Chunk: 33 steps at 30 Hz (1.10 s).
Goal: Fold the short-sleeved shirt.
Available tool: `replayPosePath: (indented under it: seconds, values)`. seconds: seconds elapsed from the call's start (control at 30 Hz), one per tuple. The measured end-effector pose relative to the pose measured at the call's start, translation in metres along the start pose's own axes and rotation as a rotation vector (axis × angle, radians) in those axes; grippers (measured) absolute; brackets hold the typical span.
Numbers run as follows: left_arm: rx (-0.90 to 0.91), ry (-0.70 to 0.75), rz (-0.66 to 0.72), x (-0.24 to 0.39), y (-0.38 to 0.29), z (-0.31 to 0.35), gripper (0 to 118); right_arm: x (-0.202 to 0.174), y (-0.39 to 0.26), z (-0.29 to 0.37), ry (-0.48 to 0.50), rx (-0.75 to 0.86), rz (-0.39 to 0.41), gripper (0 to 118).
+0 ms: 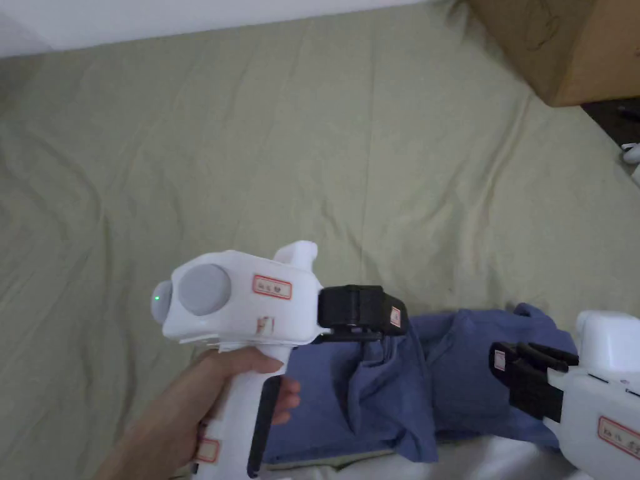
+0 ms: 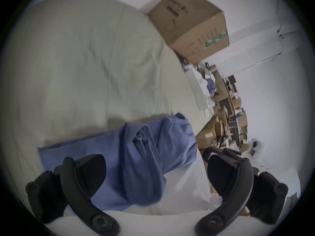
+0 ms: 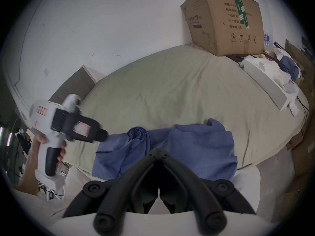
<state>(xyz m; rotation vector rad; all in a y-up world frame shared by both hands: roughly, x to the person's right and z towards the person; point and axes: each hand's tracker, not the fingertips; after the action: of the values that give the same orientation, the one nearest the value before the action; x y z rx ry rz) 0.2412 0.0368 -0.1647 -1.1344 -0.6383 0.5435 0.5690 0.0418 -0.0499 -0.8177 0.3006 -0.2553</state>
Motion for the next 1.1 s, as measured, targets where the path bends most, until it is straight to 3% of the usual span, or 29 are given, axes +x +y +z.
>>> replayPosePath:
  seconds: [0.13,0.17,0.2,0.27,0.3,0.5,0.77,0.87,0.97,1.03,1.07,1.1]
  values:
    - [0.091,0.067,0.072,-0.026,0.002,0.046,117,0.001,-0.005,-0.004,0.003,-0.01,-0.001,0]
    - [0.108,0.117,0.105,-0.036,-0.001,0.052,115,0.0,-0.005,-0.005,0.006,-0.014,-0.001,0]
    - [0.131,0.166,0.12,-0.041,-0.003,0.054,104,0.0,-0.005,-0.006,0.01,-0.015,-0.003,0]
    - [0.129,0.265,0.098,-0.049,-0.012,0.05,24,-0.001,-0.006,-0.009,0.02,-0.021,-0.007,0]
    - [0.115,0.299,0.084,-0.052,-0.017,0.042,4,-0.001,-0.007,-0.01,0.022,-0.024,-0.007,0]
    - [0.006,0.15,0.036,-0.035,-0.039,-0.014,3,0.0,-0.007,-0.01,0.018,-0.034,0.001,0]
    - [-0.169,0.256,-0.178,0.022,-0.041,-0.101,3,0.01,-0.006,-0.001,-0.005,-0.025,-0.008,0]
    - [-0.152,0.253,-0.298,0.043,-0.042,-0.094,3,0.011,-0.008,0.002,-0.014,-0.03,-0.003,0]
    - [-0.142,0.097,-0.237,0.038,-0.038,-0.069,4,0.011,-0.008,0.001,-0.016,-0.041,0.007,0]
    - [-0.07,0.082,-0.181,0.024,-0.038,-0.041,5,0.008,-0.008,-0.001,-0.026,-0.047,0.023,0]
    - [-0.017,0.074,-0.154,0.013,-0.039,-0.025,15,0.006,-0.008,-0.001,-0.027,-0.049,0.034,0]
    - [0.035,0.067,-0.134,0.001,-0.041,-0.01,33,0.004,-0.007,-0.002,-0.026,-0.05,0.04,0]
